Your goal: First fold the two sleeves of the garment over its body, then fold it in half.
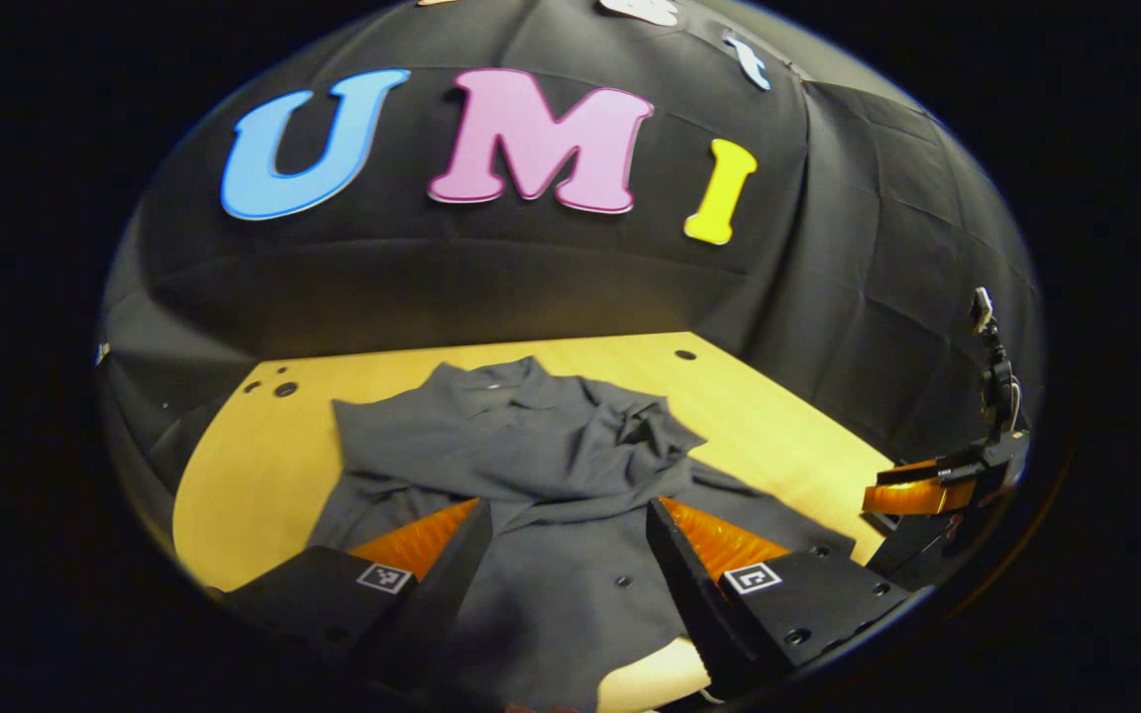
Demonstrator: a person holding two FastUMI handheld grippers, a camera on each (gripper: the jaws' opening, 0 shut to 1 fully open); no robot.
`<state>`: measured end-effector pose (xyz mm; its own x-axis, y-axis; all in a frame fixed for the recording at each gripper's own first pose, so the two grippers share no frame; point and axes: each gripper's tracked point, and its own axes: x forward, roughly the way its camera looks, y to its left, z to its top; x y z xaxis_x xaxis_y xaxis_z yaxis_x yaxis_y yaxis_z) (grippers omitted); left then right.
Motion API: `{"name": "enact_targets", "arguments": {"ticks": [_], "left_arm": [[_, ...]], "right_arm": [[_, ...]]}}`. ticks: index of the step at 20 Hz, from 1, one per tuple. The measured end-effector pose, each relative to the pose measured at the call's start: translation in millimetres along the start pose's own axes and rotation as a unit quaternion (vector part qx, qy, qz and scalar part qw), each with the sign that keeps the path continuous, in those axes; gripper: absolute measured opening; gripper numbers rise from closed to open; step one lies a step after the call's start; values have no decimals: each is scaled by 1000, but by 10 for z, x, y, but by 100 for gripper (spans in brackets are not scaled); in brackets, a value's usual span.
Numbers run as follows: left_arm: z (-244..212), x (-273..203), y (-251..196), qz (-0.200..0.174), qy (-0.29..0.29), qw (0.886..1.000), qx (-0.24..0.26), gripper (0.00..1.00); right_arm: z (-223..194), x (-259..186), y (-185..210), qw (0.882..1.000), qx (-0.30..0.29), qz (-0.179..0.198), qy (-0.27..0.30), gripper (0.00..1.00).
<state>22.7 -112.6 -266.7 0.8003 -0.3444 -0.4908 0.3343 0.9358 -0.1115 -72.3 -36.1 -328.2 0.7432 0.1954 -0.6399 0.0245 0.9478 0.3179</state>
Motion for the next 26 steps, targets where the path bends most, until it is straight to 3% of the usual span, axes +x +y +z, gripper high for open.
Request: {"name": "enact_targets", "arguments": {"ticks": [4, 5, 7, 8, 11, 15, 16, 18, 21, 22, 23, 24, 26], "left_arm": [[-391, -388, 600, 51, 23, 998, 4, 96], [-491, -467, 719, 60, 30, 998, 3, 96], [-684, -605, 931, 77, 43, 996, 3, 96], [-790, -654, 1017, 84, 51, 995, 2, 96], [-1077, -768, 1275, 109, 76, 991, -13, 96], [-1425, -825, 1473, 133, 108, 984, -39, 96], [-1507, -840, 1500, 137, 117, 983, -44, 92], [-1662, -843, 1556, 145, 137, 979, -51, 96], [-1830, -826, 1535, 140, 161, 975, -58, 96], [-1881, -812, 1540, 142, 169, 974, -57, 92], [-1910, -799, 1543, 143, 175, 972, -56, 96], [-1938, -781, 1550, 144, 180, 971, -57, 92], [-1936, -751, 1550, 145, 182, 971, -58, 98]], "right_arm": [[-188, 34, 140, 1000, -8, -12, 14, 89], [-225, 43, 147, 1000, -10, -18, 17, 77], [-324, 90, 129, 999, -10, -34, 26, 77], [-364, 114, 117, 999, -11, -41, 31, 89], [-485, 151, 89, 997, -10, -54, 45, 90], [-659, 216, 70, 996, -1, -56, 67, 90], [-706, 246, 74, 996, -3, -55, 73, 90], [-770, 290, 78, 995, -4, -50, 84, 90], [-848, 411, 144, 994, -5, -39, 99, 90], [-870, 448, 172, 994, -10, -36, 103, 90], [-878, 468, 195, 994, -17, -33, 107, 90], [-899, 496, 219, 993, -24, -30, 110, 90], [-964, 532, 235, 992, -38, -29, 121, 90]]}}
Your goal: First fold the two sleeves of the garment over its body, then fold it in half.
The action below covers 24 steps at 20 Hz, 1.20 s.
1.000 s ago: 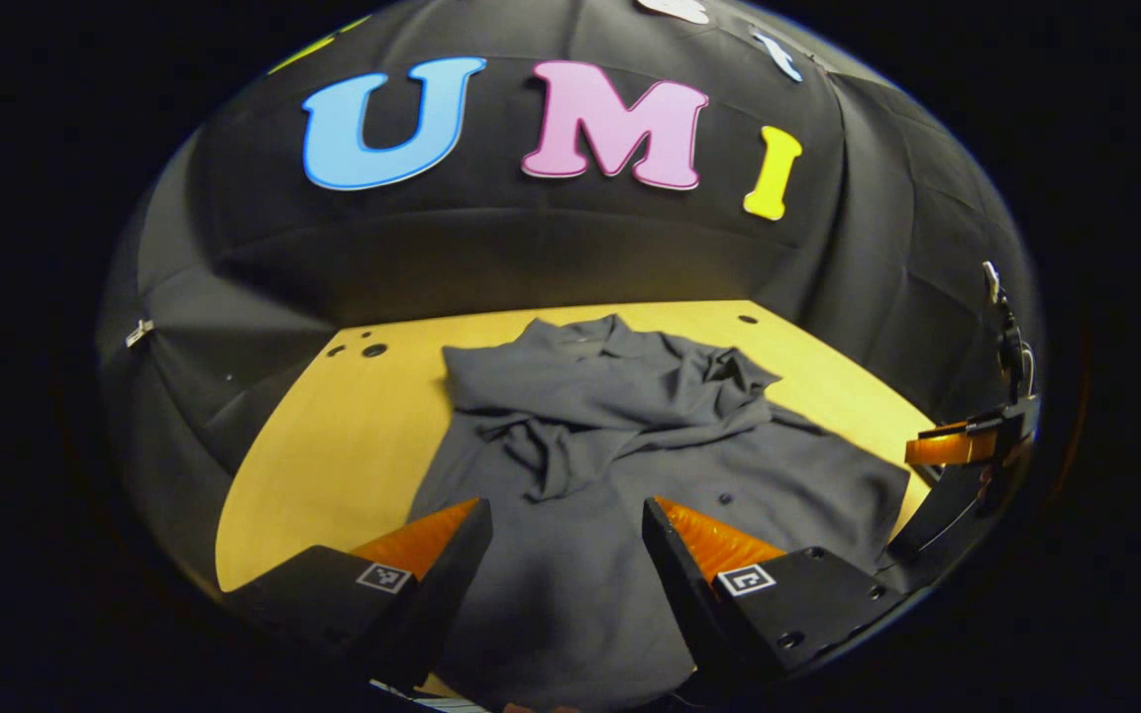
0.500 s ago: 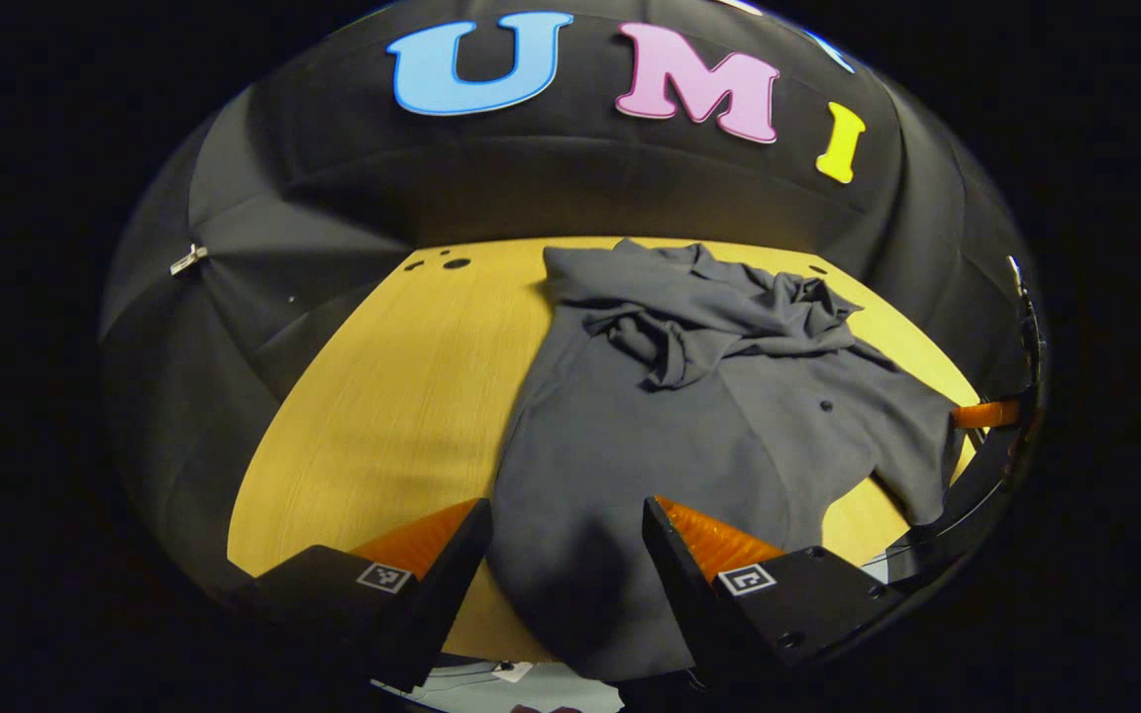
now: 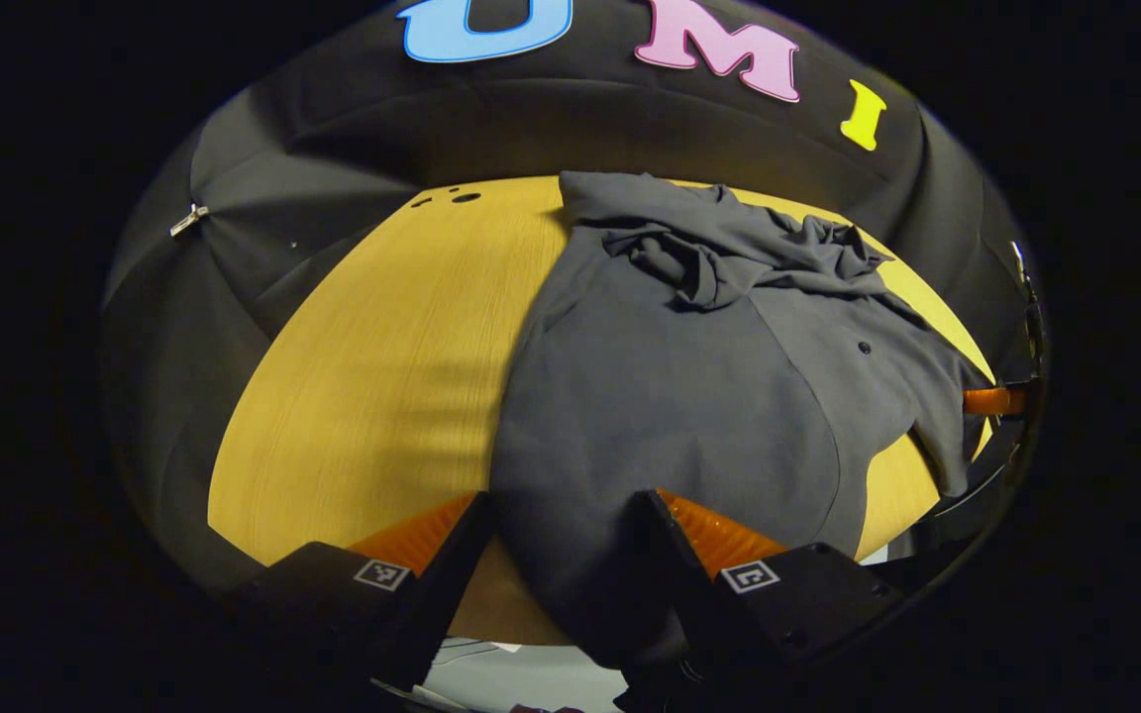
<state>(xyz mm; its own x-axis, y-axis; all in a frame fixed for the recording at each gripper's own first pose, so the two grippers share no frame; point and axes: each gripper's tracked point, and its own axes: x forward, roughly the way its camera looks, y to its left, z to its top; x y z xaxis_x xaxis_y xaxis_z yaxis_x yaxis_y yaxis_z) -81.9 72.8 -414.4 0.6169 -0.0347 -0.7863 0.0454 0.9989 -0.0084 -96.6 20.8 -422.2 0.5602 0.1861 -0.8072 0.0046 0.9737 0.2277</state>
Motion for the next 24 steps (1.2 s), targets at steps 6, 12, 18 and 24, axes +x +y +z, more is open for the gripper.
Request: {"name": "enact_targets", "arguments": {"ticks": [6, 12, 18, 24], "left_arm": [[19, 29, -158, -22, -23, 999, 23, 89], [147, 116, -308, -39, 9, 997, 64, 7], [-13, -284, -277, -57, 21, 997, 46, 6], [198, -565, -225, -66, 5, 998, 12, 6]], "right_arm": [[9, 101, 43, 998, -59, -27, -3, 83], [8, 129, 184, 997, -74, 12, 26, 11], [-124, -263, 210, 998, -46, 37, 18, 11], [128, -681, 235, 998, -12, 58, -28, 11]]}}
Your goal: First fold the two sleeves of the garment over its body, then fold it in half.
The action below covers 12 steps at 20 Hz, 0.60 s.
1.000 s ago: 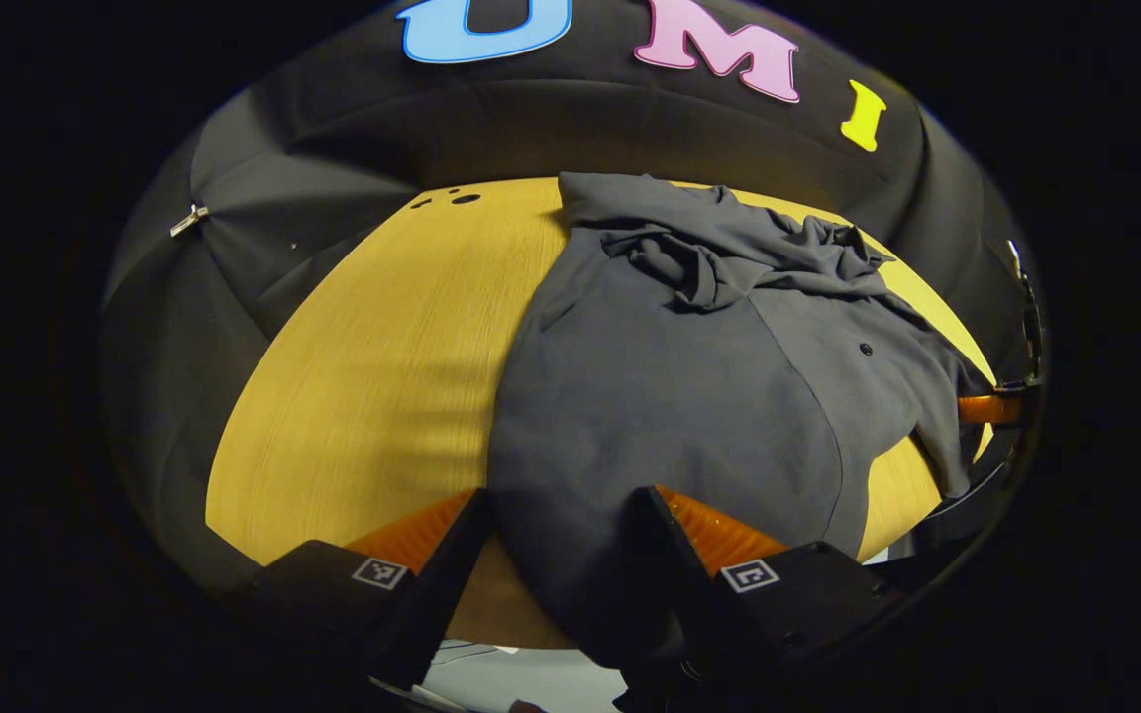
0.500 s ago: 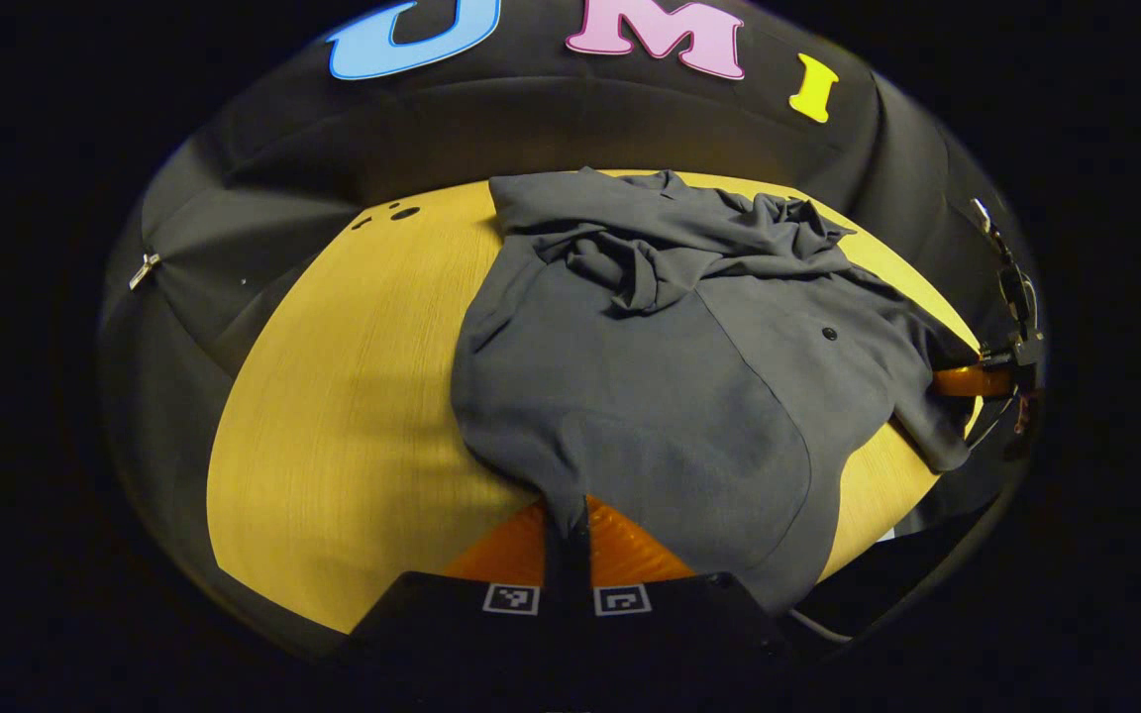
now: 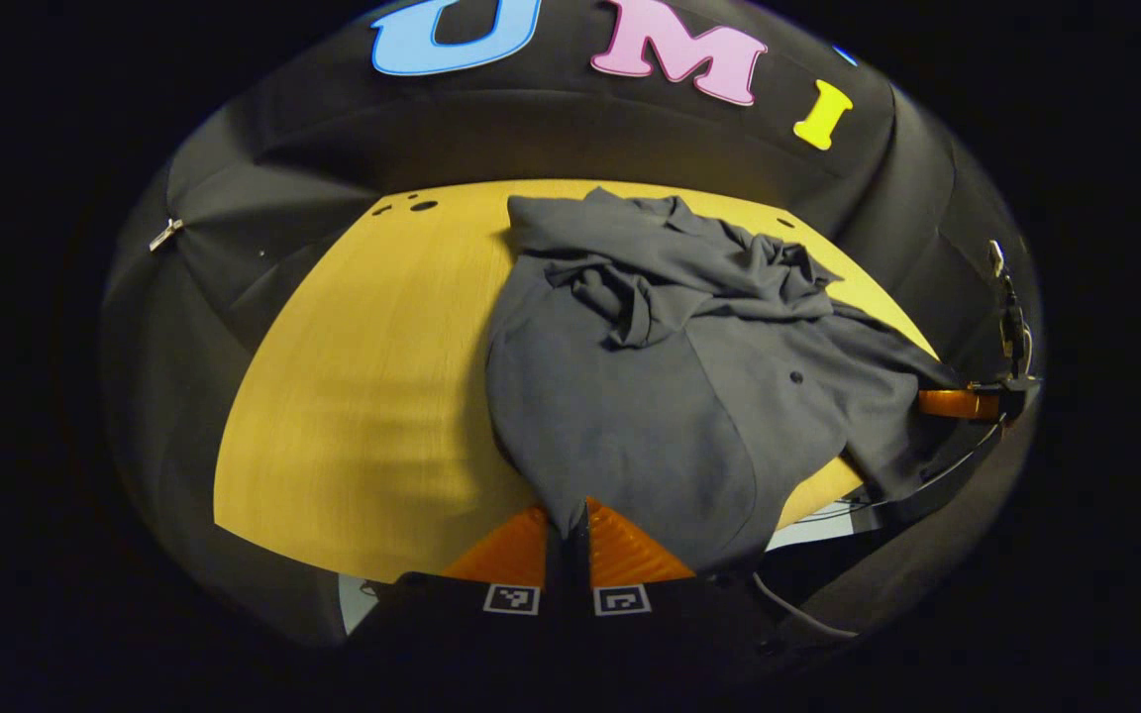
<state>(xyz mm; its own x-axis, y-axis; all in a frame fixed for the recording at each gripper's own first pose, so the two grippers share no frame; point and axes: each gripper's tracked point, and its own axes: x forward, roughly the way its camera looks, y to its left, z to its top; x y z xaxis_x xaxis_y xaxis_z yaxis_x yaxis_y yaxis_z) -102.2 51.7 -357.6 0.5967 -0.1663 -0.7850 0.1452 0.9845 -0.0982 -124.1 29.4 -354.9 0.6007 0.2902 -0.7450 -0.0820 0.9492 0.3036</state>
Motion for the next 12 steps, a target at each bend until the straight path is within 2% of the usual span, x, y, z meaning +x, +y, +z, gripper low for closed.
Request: {"name": "enact_targets", "arguments": {"ticks": [3, 8, 9, 10, 12], "left_arm": [[399, -133, -30, -3, -38, 999, -21, 6], [1251, -293, -28, 4, -114, 994, -7, 5], [1435, -306, -39, 1, -128, 992, -9, 9], [1605, -301, -60, -2, -140, 990, -10, 5], [1882, -286, -53, -2, -159, 987, -10, 6]], "right_arm": [[401, -136, 63, 999, -6, 5, -38, 11], [1224, -218, 227, 993, -26, 19, -111, 10], [1398, -229, 249, 991, -28, 22, -126, 10], [1551, -238, 261, 990, -28, 24, -139, 10], [1812, -223, 271, 987, -29, 26, -158, 10]]}}
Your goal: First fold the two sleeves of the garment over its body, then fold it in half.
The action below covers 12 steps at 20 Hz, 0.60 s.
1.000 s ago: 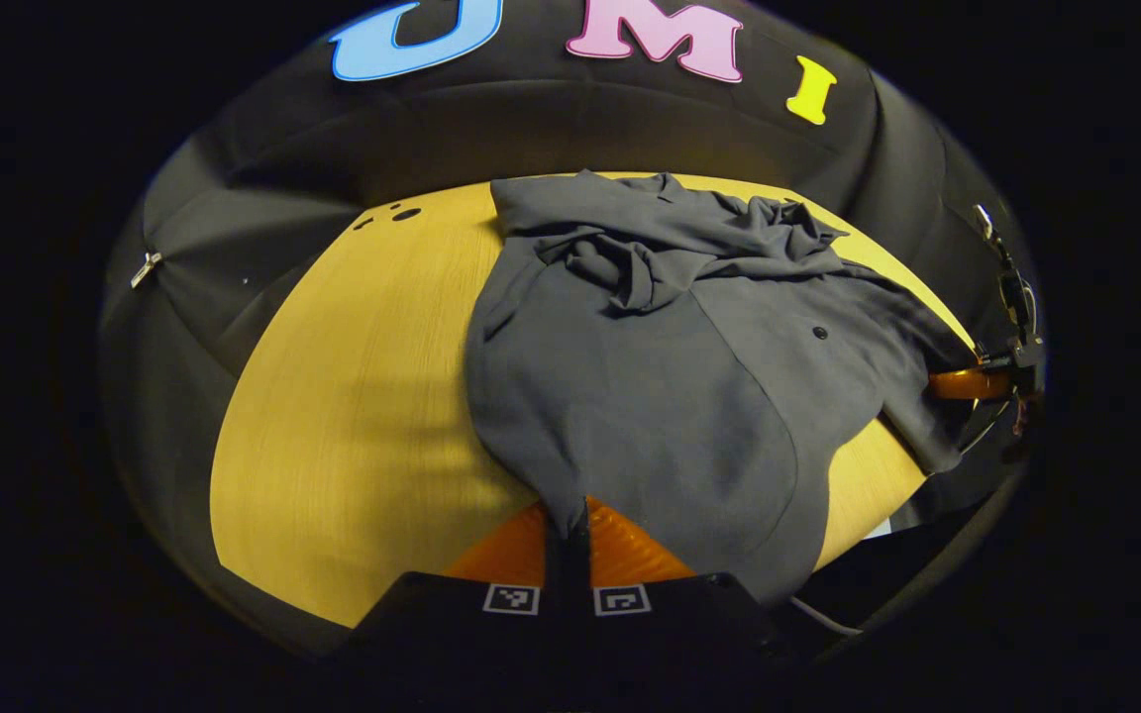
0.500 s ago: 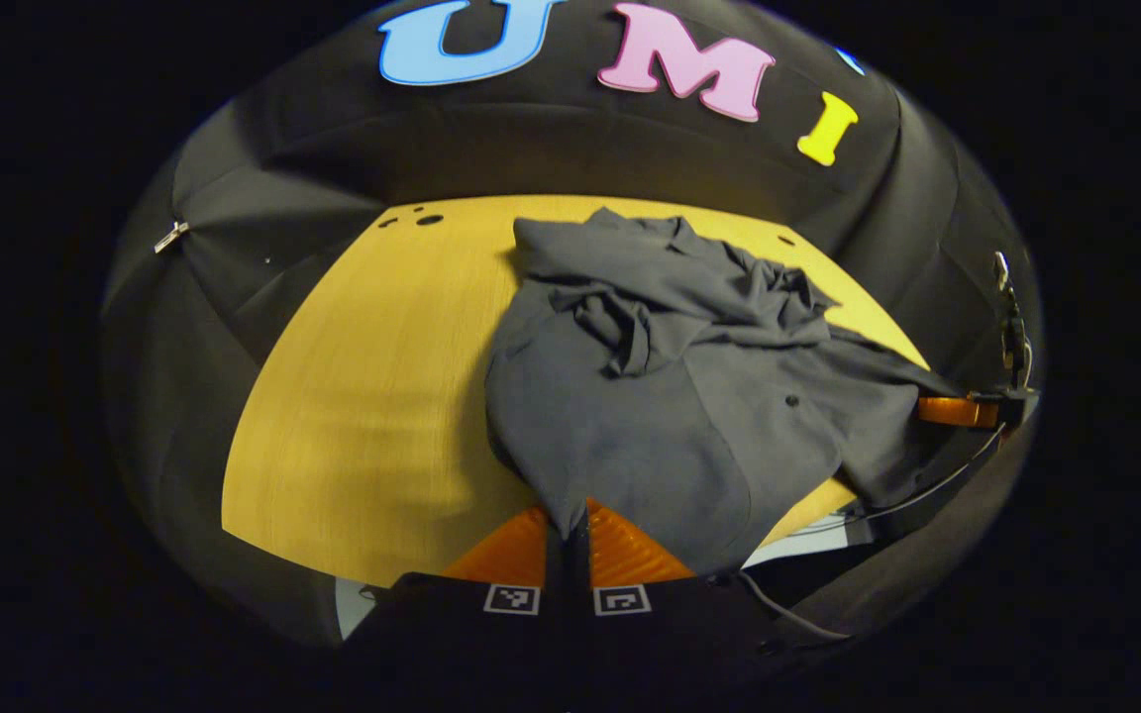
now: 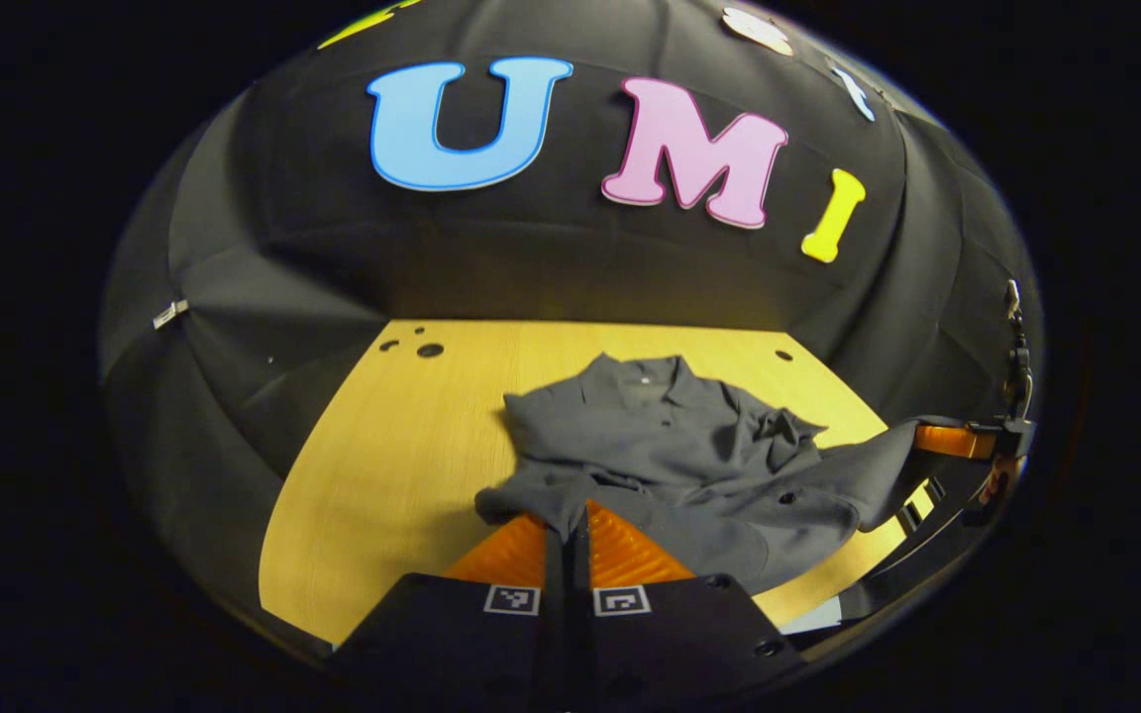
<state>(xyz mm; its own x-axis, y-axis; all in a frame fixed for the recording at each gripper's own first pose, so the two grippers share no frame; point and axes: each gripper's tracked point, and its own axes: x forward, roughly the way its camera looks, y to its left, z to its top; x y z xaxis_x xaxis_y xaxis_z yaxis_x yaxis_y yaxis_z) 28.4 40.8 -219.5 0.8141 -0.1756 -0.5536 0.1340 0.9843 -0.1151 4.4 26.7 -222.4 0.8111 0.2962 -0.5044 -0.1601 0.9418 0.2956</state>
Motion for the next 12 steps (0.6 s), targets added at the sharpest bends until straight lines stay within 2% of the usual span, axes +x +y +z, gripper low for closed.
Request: {"name": "enact_targets", "arguments": {"ticks": [6, 12], "left_arm": [[634, 383, 22, 8, -38, 999, 10, 5], [958, 910, 134, 35, -41, 999, -4, 5]], "right_arm": [[535, 405, -53, 1000, -8, 4, -30, 10], [832, 940, -197, 999, 1, -4, -36, 10]]}}
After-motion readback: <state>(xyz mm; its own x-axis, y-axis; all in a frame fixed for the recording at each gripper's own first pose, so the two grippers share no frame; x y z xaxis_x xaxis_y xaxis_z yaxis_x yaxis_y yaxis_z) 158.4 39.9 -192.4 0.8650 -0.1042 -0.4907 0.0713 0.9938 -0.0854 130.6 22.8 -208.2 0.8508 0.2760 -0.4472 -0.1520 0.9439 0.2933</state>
